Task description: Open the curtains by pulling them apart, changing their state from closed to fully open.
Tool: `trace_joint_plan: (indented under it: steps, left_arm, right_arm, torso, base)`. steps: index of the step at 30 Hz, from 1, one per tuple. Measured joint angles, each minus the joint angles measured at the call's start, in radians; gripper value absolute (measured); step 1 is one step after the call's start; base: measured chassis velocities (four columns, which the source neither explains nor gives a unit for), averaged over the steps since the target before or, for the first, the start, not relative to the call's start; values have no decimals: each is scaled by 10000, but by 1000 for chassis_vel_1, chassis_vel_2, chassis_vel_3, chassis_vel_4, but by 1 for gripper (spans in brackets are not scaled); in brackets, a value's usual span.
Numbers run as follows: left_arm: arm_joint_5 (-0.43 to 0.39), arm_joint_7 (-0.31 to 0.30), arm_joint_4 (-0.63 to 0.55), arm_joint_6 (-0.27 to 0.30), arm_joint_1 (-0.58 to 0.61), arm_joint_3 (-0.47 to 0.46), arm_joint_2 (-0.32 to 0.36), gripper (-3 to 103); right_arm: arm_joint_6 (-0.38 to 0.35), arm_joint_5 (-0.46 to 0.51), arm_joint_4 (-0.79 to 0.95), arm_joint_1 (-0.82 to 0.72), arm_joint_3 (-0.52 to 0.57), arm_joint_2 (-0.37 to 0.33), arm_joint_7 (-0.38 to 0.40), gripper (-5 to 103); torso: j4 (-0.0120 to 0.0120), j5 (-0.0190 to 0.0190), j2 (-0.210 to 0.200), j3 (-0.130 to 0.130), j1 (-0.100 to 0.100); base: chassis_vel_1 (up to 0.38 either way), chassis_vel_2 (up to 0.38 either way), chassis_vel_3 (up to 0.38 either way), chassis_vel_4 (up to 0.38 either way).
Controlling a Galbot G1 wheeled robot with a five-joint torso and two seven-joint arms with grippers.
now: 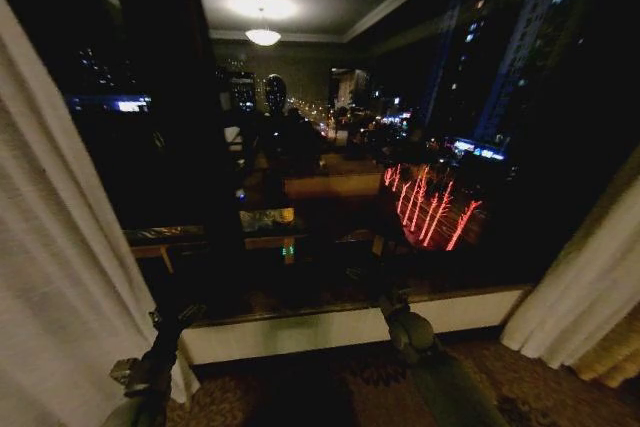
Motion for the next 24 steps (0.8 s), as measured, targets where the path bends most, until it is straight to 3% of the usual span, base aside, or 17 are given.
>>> trace_joint_plan:
  steps: [11,24]
  left_arm:
    - [0,-3,0,0,0,-3,2,100]
    - [-1,0,0,0,0,4,-3,100]
  right_arm:
    - [0,0,1,0,-1,2,-1,100]
    - [0,0,0,0,4,-4,3,100]
  torso:
    - [4,-4,2,-2,0]
    - [-3,7,1,-1,-1]
  base:
    - [290,295,-293,-311]
    - [23,-12,12,8]
